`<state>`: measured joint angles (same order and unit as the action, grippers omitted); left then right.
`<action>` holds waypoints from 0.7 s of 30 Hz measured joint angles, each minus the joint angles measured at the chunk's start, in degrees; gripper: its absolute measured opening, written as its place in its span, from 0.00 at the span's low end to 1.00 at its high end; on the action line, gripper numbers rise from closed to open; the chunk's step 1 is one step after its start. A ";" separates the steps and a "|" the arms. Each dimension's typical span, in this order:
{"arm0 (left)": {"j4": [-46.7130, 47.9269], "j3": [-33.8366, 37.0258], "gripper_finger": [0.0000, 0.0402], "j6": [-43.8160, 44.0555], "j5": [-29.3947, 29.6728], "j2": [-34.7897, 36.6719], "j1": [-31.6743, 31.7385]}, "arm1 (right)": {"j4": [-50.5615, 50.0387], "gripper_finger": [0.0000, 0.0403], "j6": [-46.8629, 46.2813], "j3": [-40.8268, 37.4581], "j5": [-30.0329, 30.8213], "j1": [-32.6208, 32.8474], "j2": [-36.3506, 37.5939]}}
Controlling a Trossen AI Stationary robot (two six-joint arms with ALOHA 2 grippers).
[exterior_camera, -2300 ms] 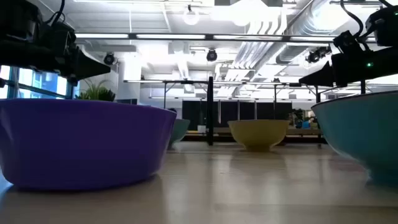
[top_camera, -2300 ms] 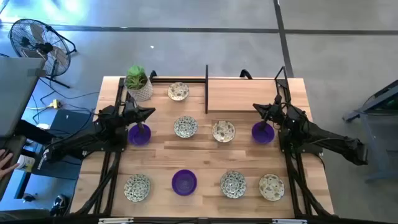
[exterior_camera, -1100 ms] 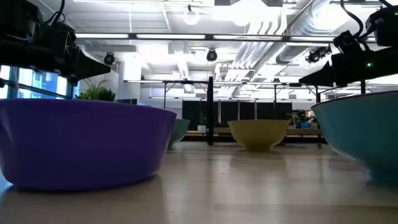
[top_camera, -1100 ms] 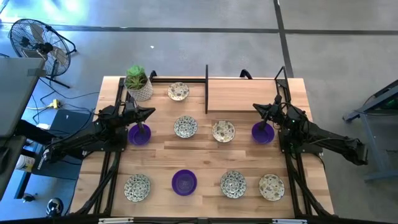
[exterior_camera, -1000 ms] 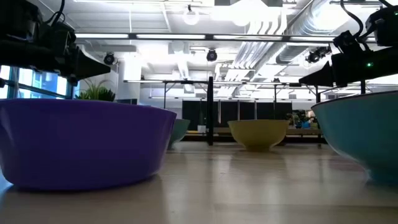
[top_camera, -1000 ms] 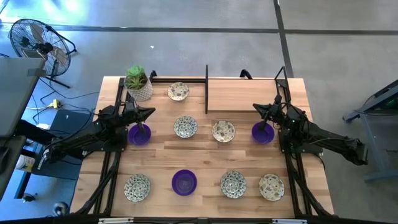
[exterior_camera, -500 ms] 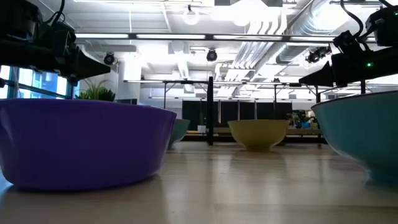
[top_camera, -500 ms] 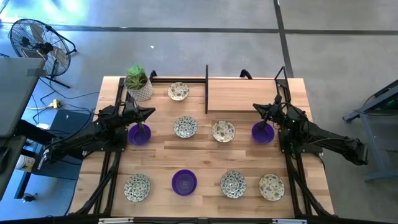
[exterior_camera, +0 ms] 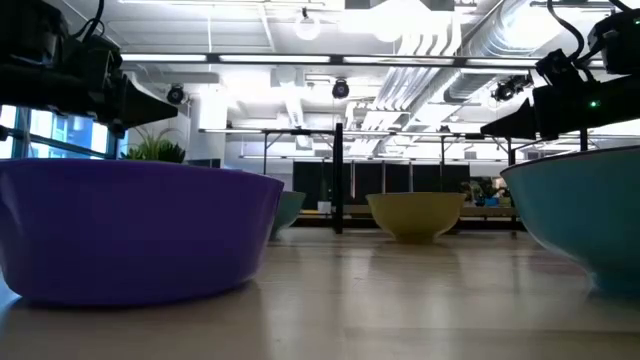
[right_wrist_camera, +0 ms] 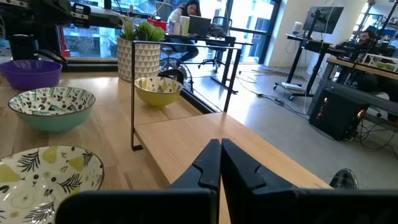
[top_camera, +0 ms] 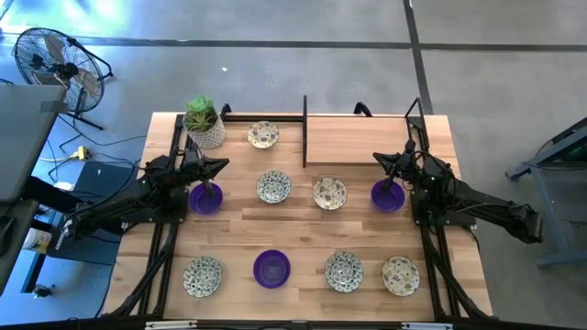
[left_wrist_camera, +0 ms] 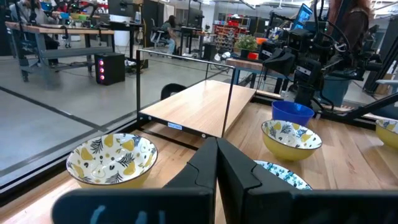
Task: Pick & Place Mini bowls
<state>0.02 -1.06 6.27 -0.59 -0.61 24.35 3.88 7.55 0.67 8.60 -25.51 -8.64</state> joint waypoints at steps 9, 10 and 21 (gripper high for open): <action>-2.71 -0.65 0.00 -1.45 3.73 -0.01 -0.01 | 0.21 0.00 0.00 0.00 0.00 0.00 0.00; -2.81 -0.67 0.00 -1.43 3.73 -0.01 -0.01 | 0.72 0.00 0.00 0.00 0.01 -0.01 -0.02; -2.19 -0.85 0.00 -0.30 4.08 -0.03 0.01 | 13.13 0.00 -5.07 0.00 -6.06 0.04 0.00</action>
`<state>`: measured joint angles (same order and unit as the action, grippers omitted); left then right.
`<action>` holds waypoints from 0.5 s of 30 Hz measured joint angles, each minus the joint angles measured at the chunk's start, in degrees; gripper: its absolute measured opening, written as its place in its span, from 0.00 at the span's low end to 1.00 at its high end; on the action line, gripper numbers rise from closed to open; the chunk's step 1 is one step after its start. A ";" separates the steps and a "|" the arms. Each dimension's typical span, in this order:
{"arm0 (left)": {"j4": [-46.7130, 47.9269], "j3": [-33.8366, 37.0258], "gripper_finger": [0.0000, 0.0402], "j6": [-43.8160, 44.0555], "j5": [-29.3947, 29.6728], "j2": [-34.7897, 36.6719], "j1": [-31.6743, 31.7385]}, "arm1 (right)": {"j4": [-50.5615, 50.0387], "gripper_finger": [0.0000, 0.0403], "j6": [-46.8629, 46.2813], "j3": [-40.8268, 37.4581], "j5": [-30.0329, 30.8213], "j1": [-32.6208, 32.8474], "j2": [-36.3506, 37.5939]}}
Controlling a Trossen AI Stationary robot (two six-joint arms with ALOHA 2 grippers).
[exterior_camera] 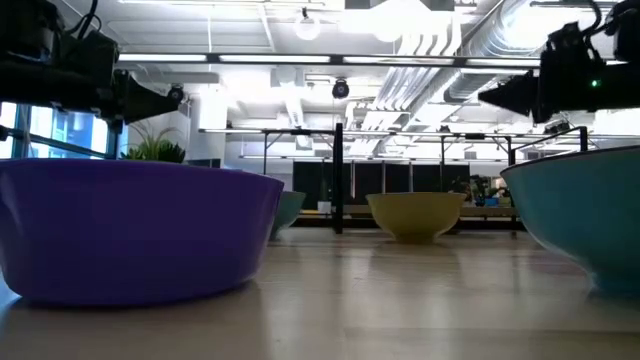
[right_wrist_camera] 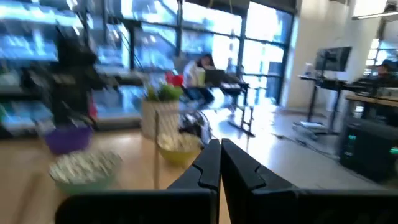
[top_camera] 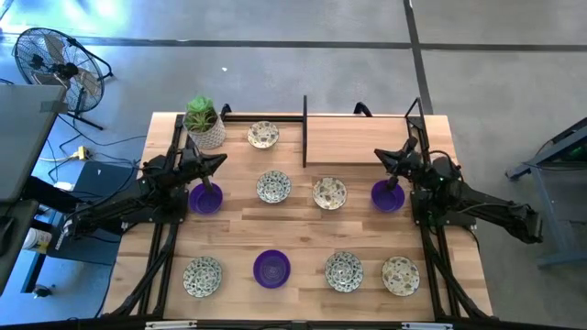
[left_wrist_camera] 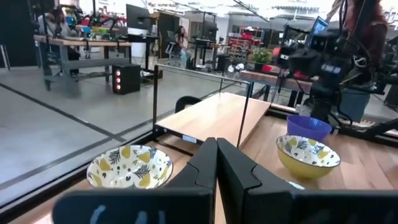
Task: Pick & Place Mini bowls
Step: Put the middle yellow bowl on top of the shelf
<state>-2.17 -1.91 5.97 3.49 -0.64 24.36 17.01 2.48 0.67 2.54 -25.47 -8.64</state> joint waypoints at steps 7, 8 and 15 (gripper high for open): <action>3.81 -0.29 0.00 1.14 -1.31 -0.02 -0.01 | 15.02 0.00 -3.07 0.02 -7.53 0.00 -0.04; 4.09 -0.33 0.00 1.48 -2.00 -0.02 -0.02 | 16.15 0.00 -3.13 0.15 -9.81 0.02 -0.10; 4.16 -0.35 0.00 2.02 -6.43 -0.02 -0.02 | 6.23 0.00 0.47 9.05 -9.11 2.77 -6.77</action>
<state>1.99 -2.26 7.99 -2.94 -0.67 24.34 23.24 2.95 9.72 -6.57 -22.70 -15.41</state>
